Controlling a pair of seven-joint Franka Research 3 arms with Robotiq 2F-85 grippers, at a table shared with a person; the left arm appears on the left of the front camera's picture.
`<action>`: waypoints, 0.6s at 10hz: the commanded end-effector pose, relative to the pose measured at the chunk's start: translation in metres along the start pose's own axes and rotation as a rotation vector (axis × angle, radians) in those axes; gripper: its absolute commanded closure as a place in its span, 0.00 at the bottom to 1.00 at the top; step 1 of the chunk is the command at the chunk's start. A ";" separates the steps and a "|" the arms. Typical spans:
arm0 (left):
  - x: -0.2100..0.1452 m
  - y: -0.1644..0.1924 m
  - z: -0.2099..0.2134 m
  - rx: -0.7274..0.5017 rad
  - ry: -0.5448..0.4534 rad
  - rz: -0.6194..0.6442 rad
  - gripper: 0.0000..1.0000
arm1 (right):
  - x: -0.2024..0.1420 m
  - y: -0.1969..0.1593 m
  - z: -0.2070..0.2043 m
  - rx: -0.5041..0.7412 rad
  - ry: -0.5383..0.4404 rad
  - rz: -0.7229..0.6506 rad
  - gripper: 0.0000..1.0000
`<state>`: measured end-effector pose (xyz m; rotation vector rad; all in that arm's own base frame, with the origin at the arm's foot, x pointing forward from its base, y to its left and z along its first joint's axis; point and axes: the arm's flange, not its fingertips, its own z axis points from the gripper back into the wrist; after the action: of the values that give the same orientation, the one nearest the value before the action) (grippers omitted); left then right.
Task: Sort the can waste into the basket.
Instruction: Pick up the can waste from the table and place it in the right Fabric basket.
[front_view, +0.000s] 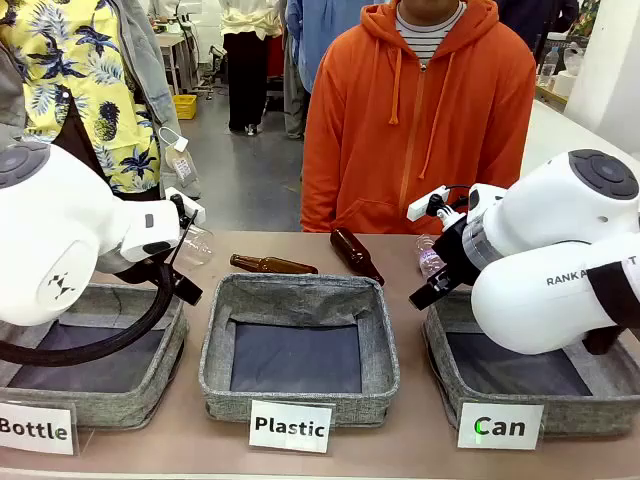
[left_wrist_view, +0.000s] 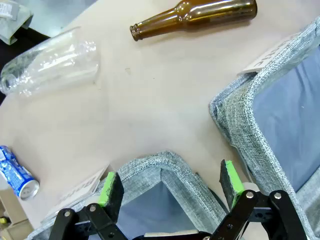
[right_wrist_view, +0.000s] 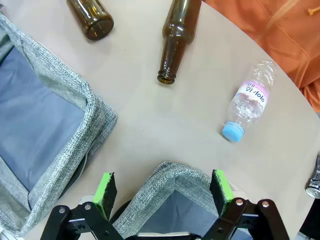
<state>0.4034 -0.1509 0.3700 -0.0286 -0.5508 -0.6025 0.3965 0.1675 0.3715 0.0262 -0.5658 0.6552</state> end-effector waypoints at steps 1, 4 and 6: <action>0.000 0.000 0.000 0.000 0.000 0.000 0.00 | 0.000 0.000 0.000 0.000 0.000 0.000 0.00; 0.000 0.000 0.000 0.000 0.000 0.000 0.00 | 0.000 0.000 0.000 0.000 0.000 0.000 0.00; 0.000 0.000 0.000 0.000 0.000 0.000 0.00 | 0.000 0.000 0.000 0.000 0.000 0.000 0.00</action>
<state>0.4034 -0.1509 0.3701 -0.0286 -0.5508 -0.6024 0.3965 0.1677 0.3715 0.0256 -0.5658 0.6561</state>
